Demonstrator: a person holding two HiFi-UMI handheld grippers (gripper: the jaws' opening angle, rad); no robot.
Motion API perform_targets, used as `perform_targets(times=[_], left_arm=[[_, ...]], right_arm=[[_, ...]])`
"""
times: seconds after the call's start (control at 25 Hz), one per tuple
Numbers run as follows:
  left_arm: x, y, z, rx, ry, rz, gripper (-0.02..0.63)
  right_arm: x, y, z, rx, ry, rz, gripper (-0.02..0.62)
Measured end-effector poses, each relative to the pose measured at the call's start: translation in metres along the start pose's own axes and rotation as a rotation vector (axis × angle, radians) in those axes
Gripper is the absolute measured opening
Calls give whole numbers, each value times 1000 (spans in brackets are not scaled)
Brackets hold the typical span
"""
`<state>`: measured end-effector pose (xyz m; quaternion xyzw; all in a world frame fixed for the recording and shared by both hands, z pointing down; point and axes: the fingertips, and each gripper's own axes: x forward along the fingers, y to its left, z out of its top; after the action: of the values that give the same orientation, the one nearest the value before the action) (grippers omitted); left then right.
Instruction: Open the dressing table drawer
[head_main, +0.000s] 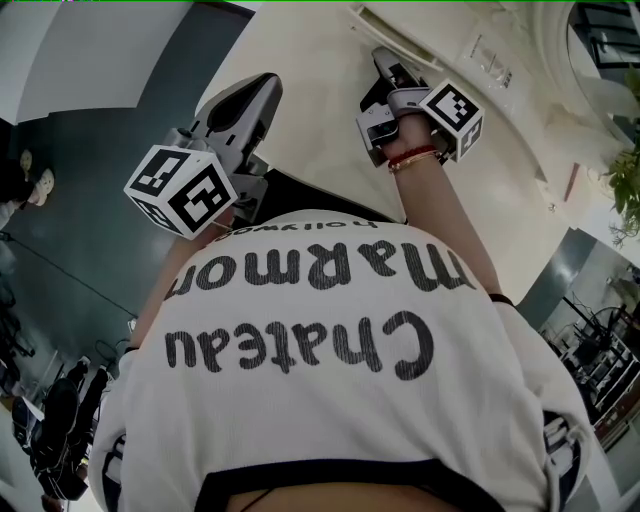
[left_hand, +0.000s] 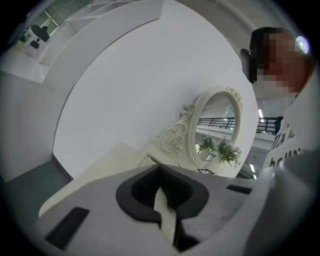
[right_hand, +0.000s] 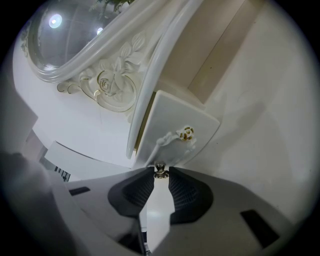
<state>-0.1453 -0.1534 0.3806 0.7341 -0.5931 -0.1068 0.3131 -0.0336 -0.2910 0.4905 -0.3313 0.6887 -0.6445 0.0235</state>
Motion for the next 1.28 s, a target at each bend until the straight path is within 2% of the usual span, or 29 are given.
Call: perform_targets(times=[1.28], left_arm=[[-10,-3,-5,-11,9,-14,23]], right_arm=[[-9,2,-21,-22,20,1,103]])
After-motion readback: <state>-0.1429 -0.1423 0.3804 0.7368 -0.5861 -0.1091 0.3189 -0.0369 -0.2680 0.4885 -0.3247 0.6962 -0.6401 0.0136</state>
